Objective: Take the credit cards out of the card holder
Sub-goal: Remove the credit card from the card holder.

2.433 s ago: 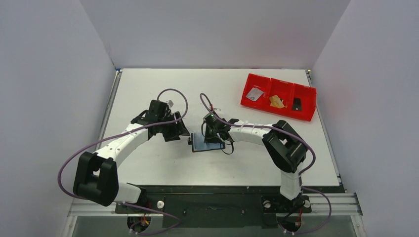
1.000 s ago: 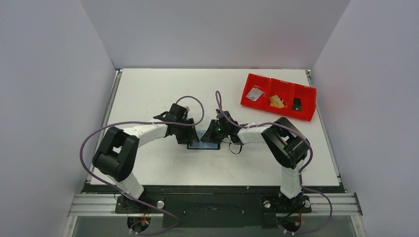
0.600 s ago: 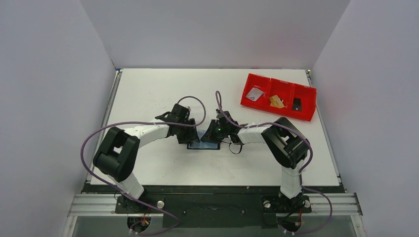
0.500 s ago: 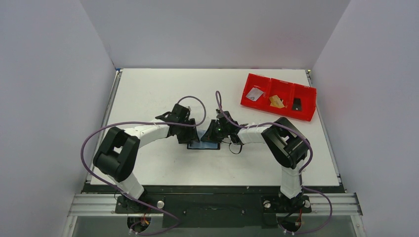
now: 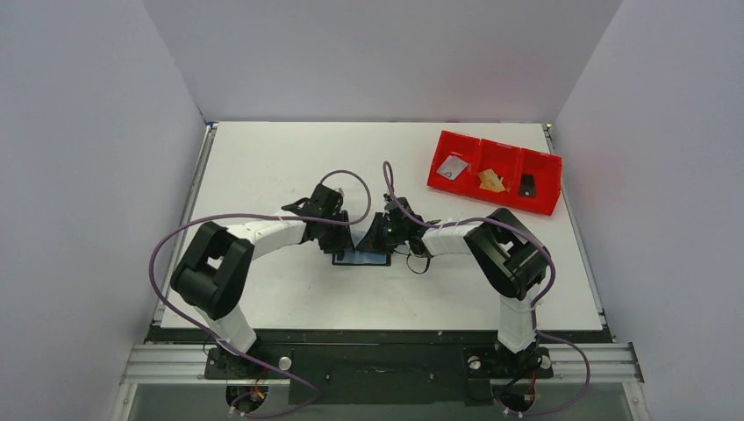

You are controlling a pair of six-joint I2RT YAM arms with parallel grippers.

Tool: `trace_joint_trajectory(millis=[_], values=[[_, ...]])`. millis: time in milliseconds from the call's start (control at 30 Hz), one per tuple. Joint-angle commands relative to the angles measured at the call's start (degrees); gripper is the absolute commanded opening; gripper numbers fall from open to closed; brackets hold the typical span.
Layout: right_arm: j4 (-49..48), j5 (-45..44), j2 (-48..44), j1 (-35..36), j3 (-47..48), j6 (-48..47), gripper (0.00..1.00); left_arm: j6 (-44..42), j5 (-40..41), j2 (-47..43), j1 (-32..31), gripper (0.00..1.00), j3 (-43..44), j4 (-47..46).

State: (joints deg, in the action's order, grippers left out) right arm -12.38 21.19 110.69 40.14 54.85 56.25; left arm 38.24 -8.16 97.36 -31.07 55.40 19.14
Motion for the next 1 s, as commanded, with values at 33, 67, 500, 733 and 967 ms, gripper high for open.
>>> trace_joint_trajectory(millis=[33,67,500,733,967], values=[[11.67,-5.77,3.93,-0.15,-3.01,-3.07,0.0,0.08,-0.47,2.78,-1.46,0.25,1.32,-1.68],[11.68,-5.73,3.92,-0.11,-3.0,-3.07,0.0,0.12,-0.52,2.82,-1.59,0.24,1.44,-1.72],[15.94,-6.69,-3.16,-0.13,-0.01,-4.24,0.18,2.02,0.37,-0.13,-1.8,0.0,0.92,-0.78],[20.27,-8.01,-10.92,-0.84,3.36,-4.98,0.37,3.82,0.61,-2.43,-1.87,0.0,0.02,-0.83],[23.43,-10.54,-16.45,-1.87,3.21,-5.56,0.46,5.46,-0.07,-3.16,-3.06,0.0,0.36,-2.11]])
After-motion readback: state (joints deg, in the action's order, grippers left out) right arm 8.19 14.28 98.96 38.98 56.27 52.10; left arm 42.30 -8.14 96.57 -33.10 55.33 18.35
